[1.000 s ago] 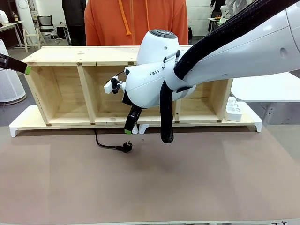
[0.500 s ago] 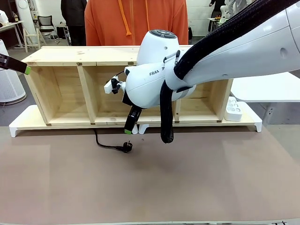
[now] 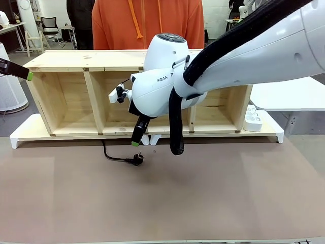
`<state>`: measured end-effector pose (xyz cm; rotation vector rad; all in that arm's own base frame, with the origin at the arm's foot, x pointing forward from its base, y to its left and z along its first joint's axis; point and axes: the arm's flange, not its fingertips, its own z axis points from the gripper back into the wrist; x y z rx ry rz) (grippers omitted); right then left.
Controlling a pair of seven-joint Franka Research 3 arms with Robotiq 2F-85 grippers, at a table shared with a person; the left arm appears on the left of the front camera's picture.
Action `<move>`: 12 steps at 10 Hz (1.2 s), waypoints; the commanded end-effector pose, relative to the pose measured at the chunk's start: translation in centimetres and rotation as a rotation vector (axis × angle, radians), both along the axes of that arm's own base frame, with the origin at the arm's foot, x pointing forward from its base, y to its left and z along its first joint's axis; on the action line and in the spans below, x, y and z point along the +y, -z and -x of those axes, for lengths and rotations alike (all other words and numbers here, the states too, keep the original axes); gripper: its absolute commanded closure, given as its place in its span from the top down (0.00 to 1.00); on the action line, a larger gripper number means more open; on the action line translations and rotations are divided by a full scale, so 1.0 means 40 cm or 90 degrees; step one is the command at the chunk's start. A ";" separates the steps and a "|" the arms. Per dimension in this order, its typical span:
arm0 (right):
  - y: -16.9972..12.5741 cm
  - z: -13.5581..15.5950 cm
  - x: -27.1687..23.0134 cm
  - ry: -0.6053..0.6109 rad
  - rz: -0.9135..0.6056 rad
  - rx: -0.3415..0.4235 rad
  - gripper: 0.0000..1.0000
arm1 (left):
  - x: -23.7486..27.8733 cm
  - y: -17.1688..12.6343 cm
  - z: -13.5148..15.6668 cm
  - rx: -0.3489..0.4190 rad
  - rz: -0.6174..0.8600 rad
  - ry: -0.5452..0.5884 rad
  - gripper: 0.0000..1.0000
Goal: Perform cable management.
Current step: When the cord part of the Power Cable appears at the lower middle area of the table and stops, grasp the cord part of the Power Cable.
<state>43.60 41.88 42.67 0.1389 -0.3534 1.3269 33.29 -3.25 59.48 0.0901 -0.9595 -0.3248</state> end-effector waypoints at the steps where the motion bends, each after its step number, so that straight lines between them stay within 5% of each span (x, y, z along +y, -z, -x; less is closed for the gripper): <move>1: -0.011 -0.025 0.047 -0.017 0.018 0.015 1.00 | -0.001 0.001 -0.003 -0.004 -0.001 -0.001 1.00; 6: 0.012 -0.034 0.109 -0.059 0.035 0.052 1.00 | -0.001 0.001 -0.003 -0.004 -0.001 -0.001 1.00; 12: 0.142 -0.068 0.183 -0.152 0.049 0.110 1.00 | -0.001 0.001 -0.003 -0.004 -0.001 -0.001 1.00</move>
